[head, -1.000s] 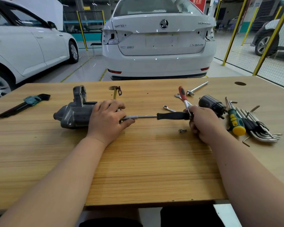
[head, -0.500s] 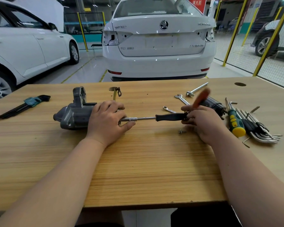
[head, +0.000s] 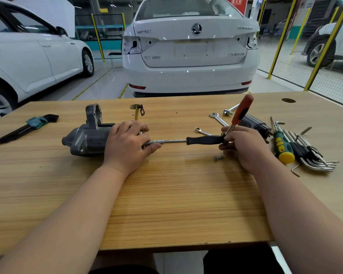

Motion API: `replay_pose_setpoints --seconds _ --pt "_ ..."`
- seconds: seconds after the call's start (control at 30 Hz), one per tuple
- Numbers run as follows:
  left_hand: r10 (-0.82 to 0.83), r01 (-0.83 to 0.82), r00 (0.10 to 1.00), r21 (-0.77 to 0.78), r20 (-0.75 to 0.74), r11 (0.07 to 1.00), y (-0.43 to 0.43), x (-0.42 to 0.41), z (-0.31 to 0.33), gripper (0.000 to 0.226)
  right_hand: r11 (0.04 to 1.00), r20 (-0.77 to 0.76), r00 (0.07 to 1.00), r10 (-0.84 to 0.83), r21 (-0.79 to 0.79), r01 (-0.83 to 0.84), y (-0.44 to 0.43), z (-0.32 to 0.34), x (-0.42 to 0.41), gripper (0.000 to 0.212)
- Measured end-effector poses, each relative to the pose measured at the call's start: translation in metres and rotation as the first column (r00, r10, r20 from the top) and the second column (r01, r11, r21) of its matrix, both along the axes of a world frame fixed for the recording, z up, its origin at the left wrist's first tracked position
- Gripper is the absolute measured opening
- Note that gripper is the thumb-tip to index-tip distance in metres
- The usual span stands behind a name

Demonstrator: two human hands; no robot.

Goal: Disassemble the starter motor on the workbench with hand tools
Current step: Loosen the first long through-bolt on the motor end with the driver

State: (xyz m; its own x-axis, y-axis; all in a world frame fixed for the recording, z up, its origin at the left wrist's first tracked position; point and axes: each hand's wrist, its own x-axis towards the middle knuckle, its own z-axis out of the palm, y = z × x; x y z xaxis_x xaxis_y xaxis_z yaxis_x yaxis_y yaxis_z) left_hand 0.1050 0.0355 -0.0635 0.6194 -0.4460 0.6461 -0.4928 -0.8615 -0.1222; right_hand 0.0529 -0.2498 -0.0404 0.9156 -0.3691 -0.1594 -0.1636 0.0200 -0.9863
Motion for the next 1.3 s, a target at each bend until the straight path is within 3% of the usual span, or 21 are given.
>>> replay_pose_setpoints --seconds 0.17,0.4,0.63,0.73,0.9,1.0,1.1,1.17,1.3 --pt "-0.002 0.002 1.0 -0.005 0.003 1.0 -0.001 -0.001 0.0 0.056 1.0 -0.003 1.0 -0.002 0.014 0.002 -0.002 -0.003 0.0 0.014" --pt "-0.008 0.008 1.0 -0.015 0.012 1.0 0.0 -0.002 0.0 0.056 0.988 -0.076 0.997 -0.017 -0.152 0.005 -0.001 -0.006 0.001 0.029" --pt "-0.008 0.009 1.0 -0.043 0.028 0.999 -0.002 0.001 -0.001 0.048 0.997 -0.011 1.0 0.025 -0.076 -0.025 -0.002 -0.006 0.003 0.016" --pt "-0.001 0.003 0.999 -0.044 0.034 0.999 -0.002 0.001 -0.003 0.045 0.998 0.03 0.998 0.047 0.029 -0.048 -0.002 -0.006 0.003 0.023" --pt "0.018 -0.017 1.0 -0.063 0.023 0.998 -0.002 0.0 -0.002 0.034 0.999 0.025 1.0 0.017 0.041 -0.018 -0.003 -0.008 0.005 0.028" --pt "0.066 -0.067 0.998 -0.087 -0.011 0.994 -0.003 0.0 -0.003 0.06 1.0 0.02 1.0 0.015 0.019 -0.015 -0.003 -0.006 0.003 0.029" --pt "0.236 -0.239 0.97 -0.055 -0.061 0.969 -0.004 0.001 -0.001 0.077 1.0 0.042 0.999 0.004 -0.001 -0.004 -0.002 -0.004 0.0 0.028" --pt "0.35 -0.352 0.933 -0.011 -0.088 0.936 -0.008 0.002 -0.001 0.076 1.0 0.057 0.998 -0.009 -0.008 0.01 -0.001 -0.003 -0.001 0.023" --pt "0.383 -0.387 0.918 -0.021 -0.108 0.922 -0.015 0.008 0.001 0.068 0.998 0.044 0.999 -0.022 -0.05 0.024 -0.001 -0.003 -0.001 0.009"
